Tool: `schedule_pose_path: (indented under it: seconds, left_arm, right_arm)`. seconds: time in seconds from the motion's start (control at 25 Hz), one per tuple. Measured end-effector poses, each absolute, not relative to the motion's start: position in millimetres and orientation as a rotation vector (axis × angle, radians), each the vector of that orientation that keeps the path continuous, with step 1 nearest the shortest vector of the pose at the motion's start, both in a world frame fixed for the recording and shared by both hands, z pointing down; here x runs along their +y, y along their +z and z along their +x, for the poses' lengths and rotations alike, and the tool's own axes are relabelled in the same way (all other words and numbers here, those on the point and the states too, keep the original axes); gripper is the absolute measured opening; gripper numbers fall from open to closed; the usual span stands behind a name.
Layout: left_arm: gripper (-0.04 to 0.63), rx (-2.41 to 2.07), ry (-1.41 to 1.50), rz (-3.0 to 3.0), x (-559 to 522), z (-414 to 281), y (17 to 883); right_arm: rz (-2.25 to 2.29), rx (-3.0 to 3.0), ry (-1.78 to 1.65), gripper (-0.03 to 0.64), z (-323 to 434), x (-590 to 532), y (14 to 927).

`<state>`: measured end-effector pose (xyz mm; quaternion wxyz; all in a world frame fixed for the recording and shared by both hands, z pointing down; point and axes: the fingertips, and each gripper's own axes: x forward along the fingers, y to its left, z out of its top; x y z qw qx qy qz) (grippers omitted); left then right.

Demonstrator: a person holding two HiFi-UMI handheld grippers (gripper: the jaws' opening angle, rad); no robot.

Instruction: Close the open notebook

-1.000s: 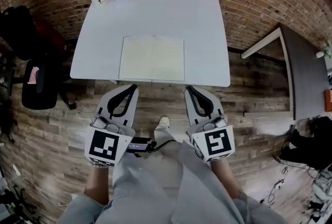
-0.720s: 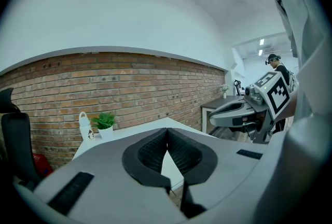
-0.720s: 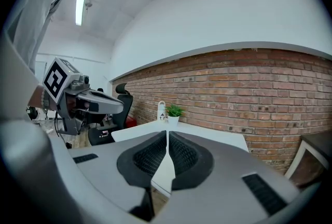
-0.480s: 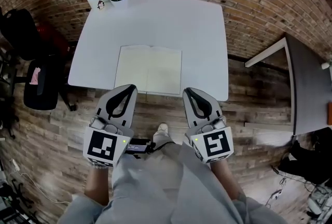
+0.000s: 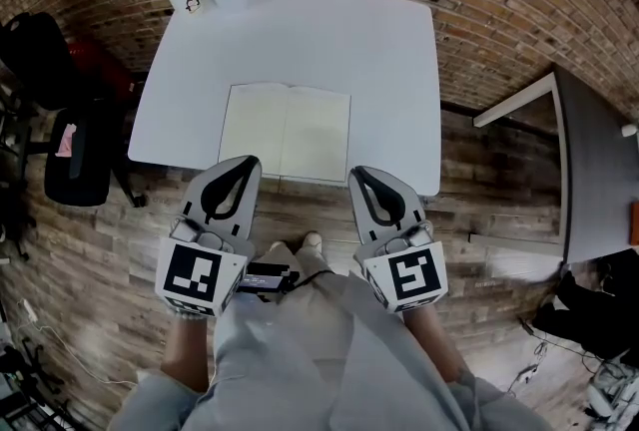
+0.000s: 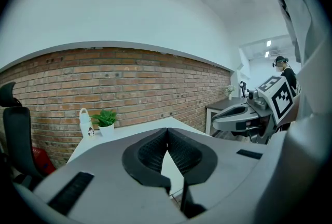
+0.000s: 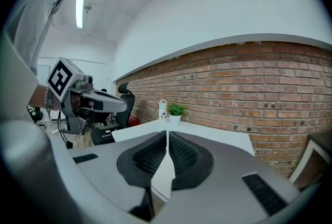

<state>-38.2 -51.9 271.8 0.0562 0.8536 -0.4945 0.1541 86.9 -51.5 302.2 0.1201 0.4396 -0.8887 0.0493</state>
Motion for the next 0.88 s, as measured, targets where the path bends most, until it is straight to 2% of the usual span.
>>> schedule_pose_path:
  seconds: [0.6,0.88]
  left_arm:
    - [0.018,-1.473,0.478,2.581,-76,-57,268]
    - [0.018,-1.483,0.389,2.589,-86,-68,269]
  right_arm:
    - [1.318,-2.580,0.158,0.044,71,-71,298]
    - [1.292,-2.589,0.153,0.046,52,-79,297]
